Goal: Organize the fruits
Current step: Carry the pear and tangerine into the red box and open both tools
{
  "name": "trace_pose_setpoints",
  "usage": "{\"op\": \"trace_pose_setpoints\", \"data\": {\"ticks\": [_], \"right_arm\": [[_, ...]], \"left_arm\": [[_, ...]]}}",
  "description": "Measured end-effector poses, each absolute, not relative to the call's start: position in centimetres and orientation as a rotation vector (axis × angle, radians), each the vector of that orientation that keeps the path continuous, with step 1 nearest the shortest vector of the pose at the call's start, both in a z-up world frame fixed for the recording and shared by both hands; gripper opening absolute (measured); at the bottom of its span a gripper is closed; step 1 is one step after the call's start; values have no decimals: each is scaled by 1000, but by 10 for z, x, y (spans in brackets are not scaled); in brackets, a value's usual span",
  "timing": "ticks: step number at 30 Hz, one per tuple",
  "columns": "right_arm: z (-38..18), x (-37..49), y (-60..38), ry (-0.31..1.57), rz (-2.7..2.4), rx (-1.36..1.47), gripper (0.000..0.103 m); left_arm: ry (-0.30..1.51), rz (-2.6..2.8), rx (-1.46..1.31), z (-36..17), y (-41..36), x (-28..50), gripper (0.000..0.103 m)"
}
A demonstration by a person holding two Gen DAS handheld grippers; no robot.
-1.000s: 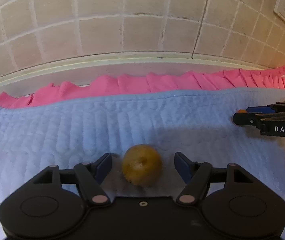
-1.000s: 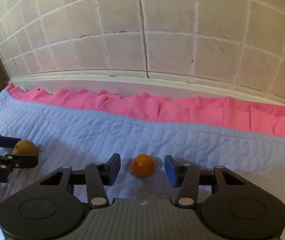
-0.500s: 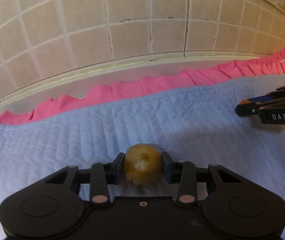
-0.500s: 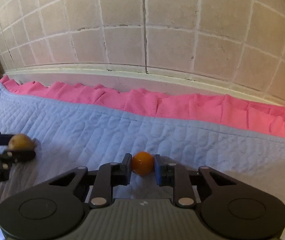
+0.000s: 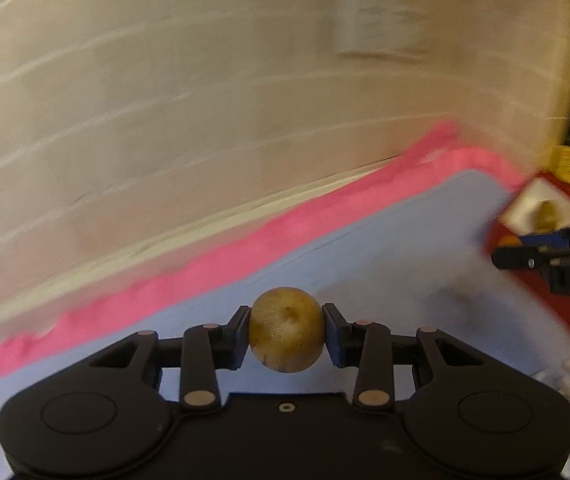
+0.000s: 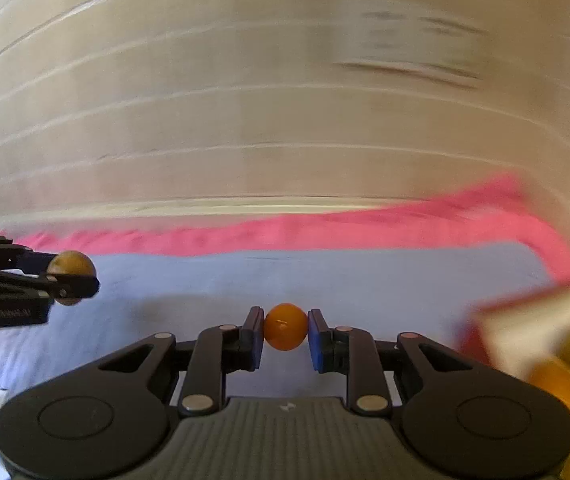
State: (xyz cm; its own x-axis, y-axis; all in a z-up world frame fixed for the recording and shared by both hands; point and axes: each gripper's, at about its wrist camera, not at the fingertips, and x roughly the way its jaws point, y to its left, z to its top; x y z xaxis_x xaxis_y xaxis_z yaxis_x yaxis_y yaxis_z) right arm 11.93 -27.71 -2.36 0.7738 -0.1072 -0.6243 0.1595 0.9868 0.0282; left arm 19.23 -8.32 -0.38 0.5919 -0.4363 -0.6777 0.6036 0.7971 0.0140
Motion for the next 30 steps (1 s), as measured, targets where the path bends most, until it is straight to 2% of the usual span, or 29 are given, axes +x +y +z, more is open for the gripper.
{"op": "trace_pose_setpoints", "data": {"ticks": [7, 12, 17, 22, 30], "right_arm": [[-12, 30, -394, 636, -436, 312, 25], [-4, 2, -459, 666, -548, 419, 25], [-6, -5, -514, 641, -567, 542, 25], [-28, 8, -542, 645, -555, 622, 25], [-63, 41, -561, 698, -544, 673, 25]], "left_arm": [[639, -893, 298, 20, -205, 167, 46], [612, -1043, 337, 23, -285, 147, 46], [700, -1086, 325, 4, -345, 153, 46], [807, -1053, 308, -24, -373, 170, 45], [864, -1026, 331, -51, -391, 184, 46]]}}
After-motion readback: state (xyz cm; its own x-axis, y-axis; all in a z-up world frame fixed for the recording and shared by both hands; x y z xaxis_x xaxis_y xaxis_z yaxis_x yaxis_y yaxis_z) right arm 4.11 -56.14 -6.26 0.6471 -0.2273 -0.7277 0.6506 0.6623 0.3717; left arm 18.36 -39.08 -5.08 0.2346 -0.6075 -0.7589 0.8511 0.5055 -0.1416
